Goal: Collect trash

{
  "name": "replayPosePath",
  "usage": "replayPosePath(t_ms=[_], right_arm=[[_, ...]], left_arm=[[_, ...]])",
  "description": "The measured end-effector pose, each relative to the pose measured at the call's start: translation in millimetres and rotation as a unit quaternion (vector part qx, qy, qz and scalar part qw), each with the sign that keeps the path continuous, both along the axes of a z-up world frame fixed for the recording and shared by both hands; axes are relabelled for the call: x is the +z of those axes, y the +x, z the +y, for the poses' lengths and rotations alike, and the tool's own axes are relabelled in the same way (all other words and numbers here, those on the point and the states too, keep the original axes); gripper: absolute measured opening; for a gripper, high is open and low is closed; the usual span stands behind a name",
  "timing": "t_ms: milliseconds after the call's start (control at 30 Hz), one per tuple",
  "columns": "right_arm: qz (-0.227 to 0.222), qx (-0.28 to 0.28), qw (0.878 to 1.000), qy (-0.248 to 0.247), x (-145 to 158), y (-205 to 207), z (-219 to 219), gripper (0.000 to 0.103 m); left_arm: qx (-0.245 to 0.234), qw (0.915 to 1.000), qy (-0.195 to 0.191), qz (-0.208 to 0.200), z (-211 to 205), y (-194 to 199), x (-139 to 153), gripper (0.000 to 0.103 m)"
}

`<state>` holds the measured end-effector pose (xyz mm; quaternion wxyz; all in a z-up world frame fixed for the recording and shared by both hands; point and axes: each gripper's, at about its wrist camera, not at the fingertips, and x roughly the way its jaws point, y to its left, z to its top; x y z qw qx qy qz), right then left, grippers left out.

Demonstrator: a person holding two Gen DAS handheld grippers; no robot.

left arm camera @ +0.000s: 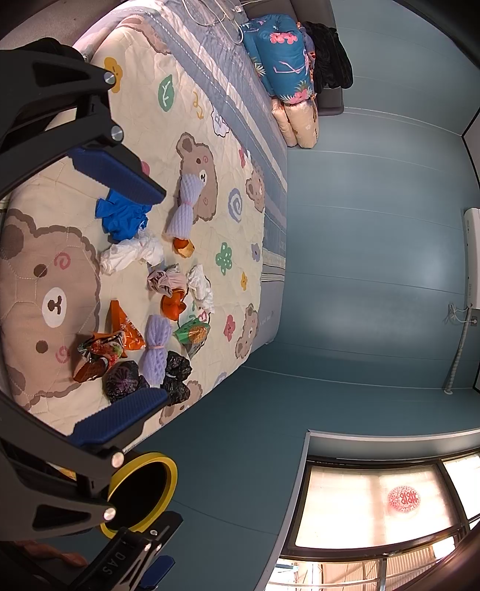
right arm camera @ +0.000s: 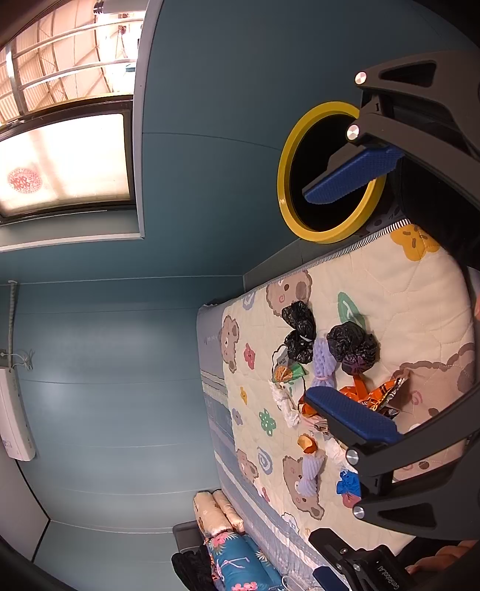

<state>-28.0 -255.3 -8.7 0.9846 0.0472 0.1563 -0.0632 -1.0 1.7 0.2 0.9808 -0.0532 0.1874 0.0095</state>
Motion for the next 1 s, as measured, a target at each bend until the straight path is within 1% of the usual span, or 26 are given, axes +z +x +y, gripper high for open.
replayPosePath(t_ms=[1000], right_arm=[[0.002, -0.001, 1.000, 0.000, -1.8, 0.6, 0.8, 0.095]], left_arm=[[-0.001, 1.0000, -0.002, 0.004, 3.0, -0.6, -1.9, 0.096]])
